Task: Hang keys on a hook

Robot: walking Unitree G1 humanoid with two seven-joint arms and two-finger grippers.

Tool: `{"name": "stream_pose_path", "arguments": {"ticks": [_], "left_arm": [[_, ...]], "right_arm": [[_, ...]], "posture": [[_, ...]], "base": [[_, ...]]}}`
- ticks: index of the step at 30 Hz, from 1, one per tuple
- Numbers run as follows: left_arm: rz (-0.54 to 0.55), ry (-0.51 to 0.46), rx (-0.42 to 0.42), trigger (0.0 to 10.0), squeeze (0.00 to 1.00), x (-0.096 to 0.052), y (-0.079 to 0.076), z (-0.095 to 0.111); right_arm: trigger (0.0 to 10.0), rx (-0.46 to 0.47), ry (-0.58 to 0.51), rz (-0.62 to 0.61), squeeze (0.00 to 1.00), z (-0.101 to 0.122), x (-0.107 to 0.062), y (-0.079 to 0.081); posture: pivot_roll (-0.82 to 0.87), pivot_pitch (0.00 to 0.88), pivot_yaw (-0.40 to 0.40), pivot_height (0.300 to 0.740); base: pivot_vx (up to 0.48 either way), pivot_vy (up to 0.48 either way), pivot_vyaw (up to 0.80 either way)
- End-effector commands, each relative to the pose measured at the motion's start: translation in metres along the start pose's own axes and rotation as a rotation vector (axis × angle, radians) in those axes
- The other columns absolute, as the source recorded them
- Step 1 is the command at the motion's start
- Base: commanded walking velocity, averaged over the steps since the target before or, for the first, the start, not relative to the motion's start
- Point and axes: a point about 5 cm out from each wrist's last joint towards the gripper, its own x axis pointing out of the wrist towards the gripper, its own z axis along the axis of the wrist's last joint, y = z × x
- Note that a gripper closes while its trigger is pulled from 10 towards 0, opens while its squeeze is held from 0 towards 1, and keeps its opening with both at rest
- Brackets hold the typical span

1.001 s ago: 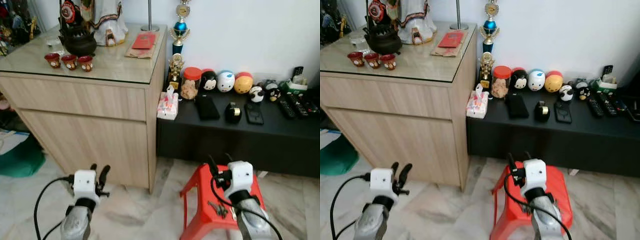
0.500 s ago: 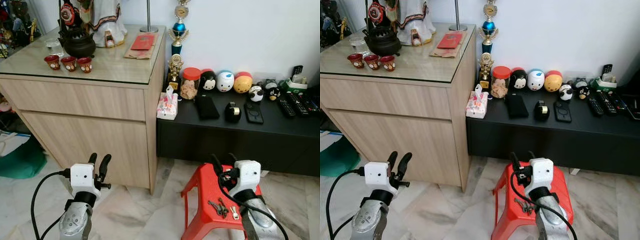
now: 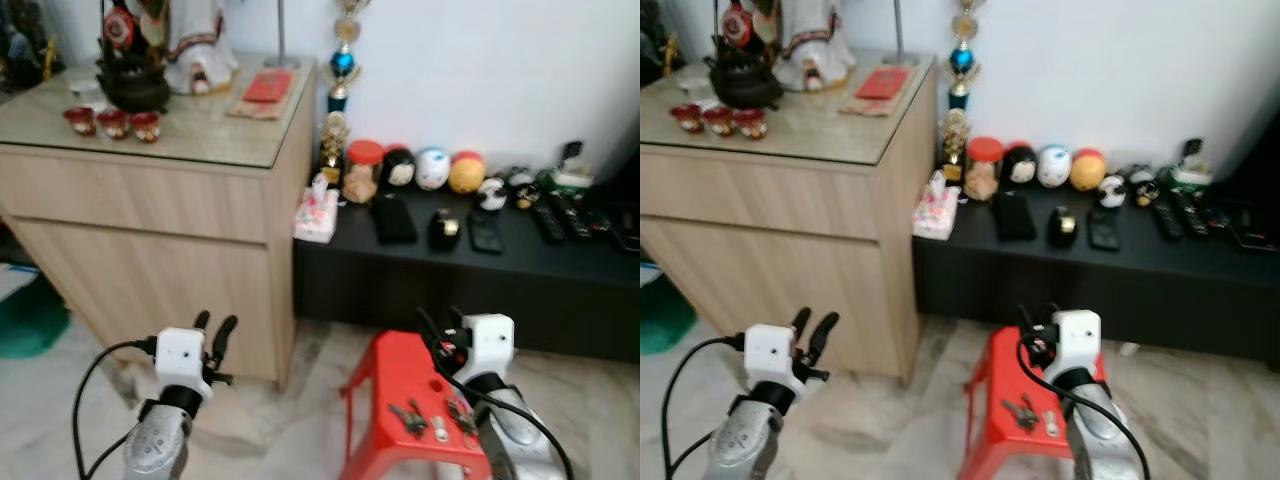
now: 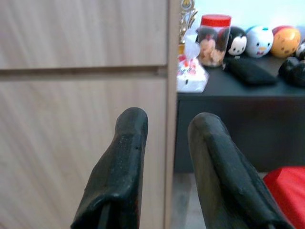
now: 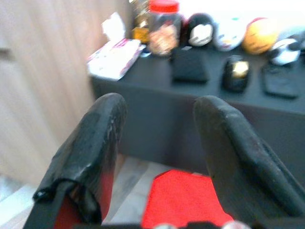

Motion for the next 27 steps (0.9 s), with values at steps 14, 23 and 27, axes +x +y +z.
{"name": "stream_pose_path", "arguments": {"ticks": [14, 23, 27], "left_arm": [[-0.021, 0.026, -0.034, 10.0, 0.00, 0.0018, -0.0095, 0.0041], [-0.005, 0.037, -0.045, 10.0, 0.00, -0.0003, -0.0067, 0.0030], [0.008, 0.038, -0.066, 10.0, 0.00, 0.0005, -0.0050, 0.0037]], "right_arm": [[10.0, -0.013, 0.079, 0.014, 0.00, -0.0013, -0.0022, -0.0126], [10.0, 0.005, 0.061, 0.003, 0.00, 0.0032, -0.0001, -0.0090], [10.0, 0.013, 0.062, 0.000, 0.00, 0.0028, -0.0003, -0.0088]], "posture": [[0.01, 0.000, -0.064, 0.740], [0.01, 0.000, -0.061, 0.740], [0.01, 0.000, -0.061, 0.740]], "base": [[0.000, 0.000, 0.00], [0.000, 0.000, 0.00], [0.000, 0.000, 0.00]]}}
